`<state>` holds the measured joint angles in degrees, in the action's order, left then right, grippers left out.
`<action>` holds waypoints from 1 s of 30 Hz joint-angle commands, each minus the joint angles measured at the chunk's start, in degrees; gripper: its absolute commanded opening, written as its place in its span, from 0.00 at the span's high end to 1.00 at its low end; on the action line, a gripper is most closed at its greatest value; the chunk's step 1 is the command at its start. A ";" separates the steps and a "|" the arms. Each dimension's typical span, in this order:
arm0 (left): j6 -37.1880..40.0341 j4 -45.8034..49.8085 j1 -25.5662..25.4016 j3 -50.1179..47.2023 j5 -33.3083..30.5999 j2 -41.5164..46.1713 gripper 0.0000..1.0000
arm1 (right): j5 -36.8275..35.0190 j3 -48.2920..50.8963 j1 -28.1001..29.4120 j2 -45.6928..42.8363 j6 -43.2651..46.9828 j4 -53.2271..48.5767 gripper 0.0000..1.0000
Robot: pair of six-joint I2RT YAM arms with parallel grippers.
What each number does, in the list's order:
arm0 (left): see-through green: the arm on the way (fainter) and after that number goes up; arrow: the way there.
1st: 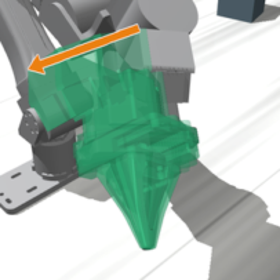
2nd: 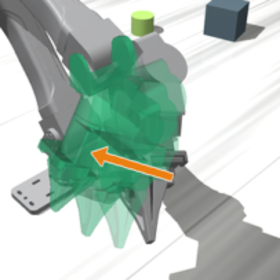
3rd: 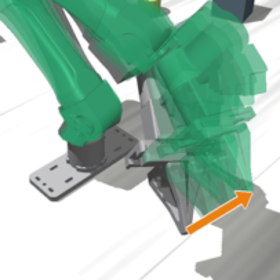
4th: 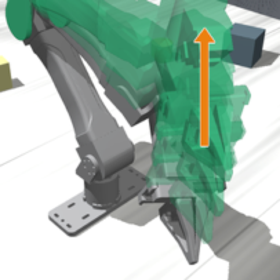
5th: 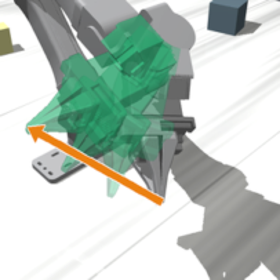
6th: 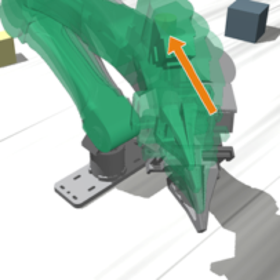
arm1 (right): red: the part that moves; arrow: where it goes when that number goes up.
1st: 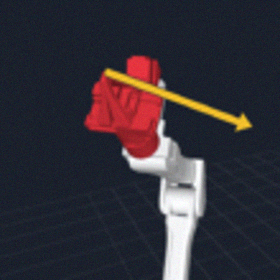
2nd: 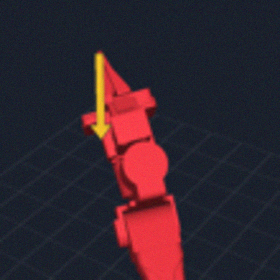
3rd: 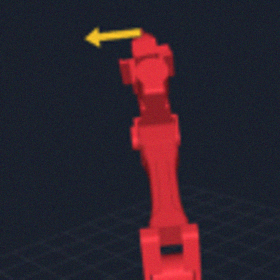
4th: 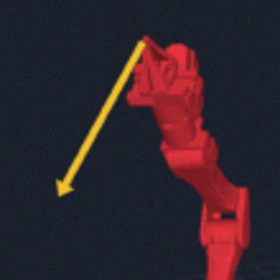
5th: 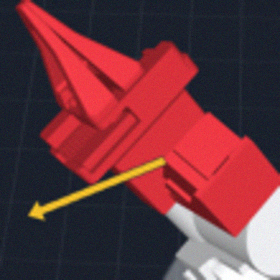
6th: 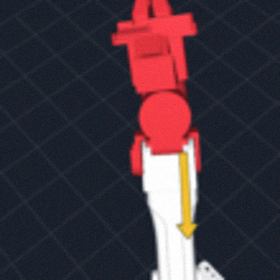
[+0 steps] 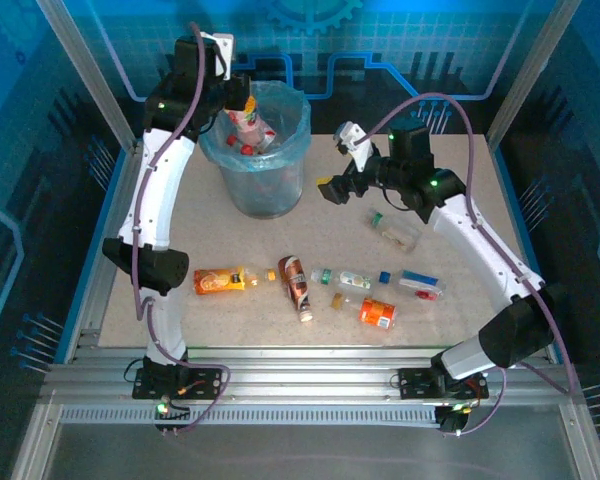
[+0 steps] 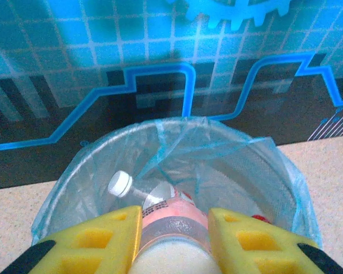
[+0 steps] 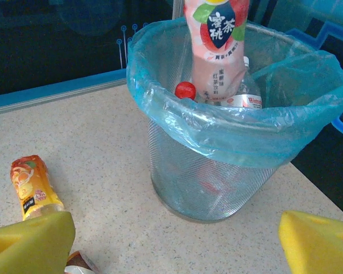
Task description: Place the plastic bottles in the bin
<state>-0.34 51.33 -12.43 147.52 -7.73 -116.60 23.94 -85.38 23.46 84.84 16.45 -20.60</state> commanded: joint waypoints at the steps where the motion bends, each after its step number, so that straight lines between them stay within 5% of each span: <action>1: 2.26 4.80 0.24 1.93 0.40 -0.96 1.00 | -1.06 -2.67 1.79 1.09 2.14 -2.33 0.08; 10: 5.61 10.87 -0.49 0.70 -1.08 -4.90 1.00 | -2.23 -3.82 3.77 2.65 4.27 -5.39 0.08; 30: 5.21 -1.54 0.33 -16.87 2.63 -6.70 1.00 | -3.70 -4.27 5.19 4.81 5.73 -7.08 0.08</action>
<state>4.67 47.51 -13.23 135.31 -5.74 -121.23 20.97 -87.77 28.10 88.55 21.10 -26.57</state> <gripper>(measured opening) 0.321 0.924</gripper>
